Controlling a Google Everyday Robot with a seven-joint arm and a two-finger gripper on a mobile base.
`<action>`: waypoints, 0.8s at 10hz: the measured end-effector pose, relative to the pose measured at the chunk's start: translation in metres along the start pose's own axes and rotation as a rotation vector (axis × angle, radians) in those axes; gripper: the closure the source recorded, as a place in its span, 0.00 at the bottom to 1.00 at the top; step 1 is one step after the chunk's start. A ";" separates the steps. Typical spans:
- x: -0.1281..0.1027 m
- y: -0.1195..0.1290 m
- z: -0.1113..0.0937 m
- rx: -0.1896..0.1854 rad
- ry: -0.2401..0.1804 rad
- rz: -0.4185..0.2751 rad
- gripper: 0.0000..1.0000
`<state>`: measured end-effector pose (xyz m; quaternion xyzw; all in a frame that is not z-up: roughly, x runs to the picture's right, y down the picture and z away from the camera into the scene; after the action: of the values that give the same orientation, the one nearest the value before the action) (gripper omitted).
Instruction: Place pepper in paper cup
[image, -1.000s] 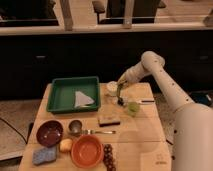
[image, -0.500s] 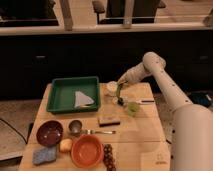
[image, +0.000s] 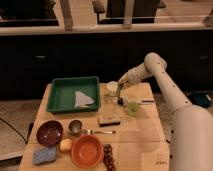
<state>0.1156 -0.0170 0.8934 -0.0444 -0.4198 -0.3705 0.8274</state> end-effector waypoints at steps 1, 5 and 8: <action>0.000 -0.002 -0.001 -0.004 0.006 0.002 1.00; -0.003 -0.014 -0.008 -0.022 0.034 0.014 1.00; -0.005 -0.022 -0.005 -0.050 0.043 0.034 1.00</action>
<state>0.1031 -0.0317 0.8815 -0.0640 -0.3917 -0.3678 0.8410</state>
